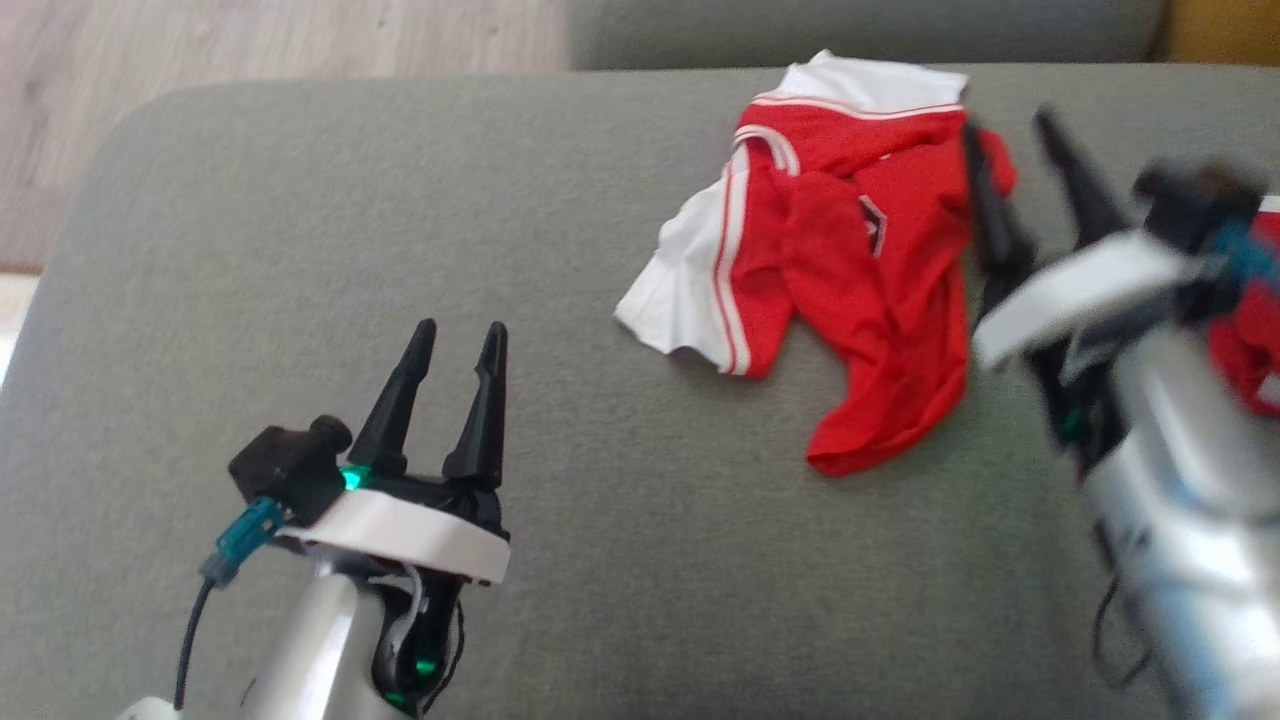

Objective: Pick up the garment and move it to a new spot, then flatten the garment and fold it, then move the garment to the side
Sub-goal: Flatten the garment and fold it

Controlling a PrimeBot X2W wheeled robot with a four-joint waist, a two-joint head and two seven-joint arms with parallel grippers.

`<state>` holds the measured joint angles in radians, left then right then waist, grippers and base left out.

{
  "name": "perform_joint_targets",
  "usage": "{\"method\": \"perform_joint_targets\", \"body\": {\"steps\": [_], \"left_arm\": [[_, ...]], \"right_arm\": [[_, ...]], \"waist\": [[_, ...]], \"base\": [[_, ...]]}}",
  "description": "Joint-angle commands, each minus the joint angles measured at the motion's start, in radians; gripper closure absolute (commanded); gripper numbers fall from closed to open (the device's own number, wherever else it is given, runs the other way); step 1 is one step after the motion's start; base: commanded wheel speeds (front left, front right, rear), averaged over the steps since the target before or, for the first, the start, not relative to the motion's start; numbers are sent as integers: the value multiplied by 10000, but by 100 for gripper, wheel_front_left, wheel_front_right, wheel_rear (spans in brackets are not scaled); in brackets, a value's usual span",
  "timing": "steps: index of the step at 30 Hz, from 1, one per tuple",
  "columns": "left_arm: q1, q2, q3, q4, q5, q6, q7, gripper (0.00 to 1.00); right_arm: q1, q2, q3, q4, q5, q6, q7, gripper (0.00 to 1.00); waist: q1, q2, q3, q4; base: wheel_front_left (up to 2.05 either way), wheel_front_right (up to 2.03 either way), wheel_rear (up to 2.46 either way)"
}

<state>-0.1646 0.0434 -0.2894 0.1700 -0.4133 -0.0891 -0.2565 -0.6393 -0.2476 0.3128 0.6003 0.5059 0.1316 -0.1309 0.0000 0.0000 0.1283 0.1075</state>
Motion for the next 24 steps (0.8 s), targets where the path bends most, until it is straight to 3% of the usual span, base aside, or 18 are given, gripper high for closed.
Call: {"method": "perform_joint_targets", "body": {"steps": [1, 9, 14, 24], "left_arm": [[-225, 68, 388, -270, 129, -15, -53, 0], [-94, 68, 470, -59, 298, -28, -53, 0], [-379, 68, 463, 439, 495, -12, -53, 0], [-2619, 68, -237, 3713, 1067, 96, 84, 0]], "right_arm": [[438, 200, -45, -685, -246, -9, -196, 0], [3041, 1319, -1141, -2471, -1528, -9, -217, 0], [3891, 1807, -1684, -3731, -2062, -9, 241, 0], [4091, 1951, -1974, -5051, -2571, -9, 852, 0]], "waist": [[0, 0, -237, -267], [0, 0, -303, -699], [0, 0, -11, -1053], [0, 0, 740, -1831]], "base": [[0, 0, 0], [0, 0, 0], [0, 0, 0], [0, 0, 0]]}}
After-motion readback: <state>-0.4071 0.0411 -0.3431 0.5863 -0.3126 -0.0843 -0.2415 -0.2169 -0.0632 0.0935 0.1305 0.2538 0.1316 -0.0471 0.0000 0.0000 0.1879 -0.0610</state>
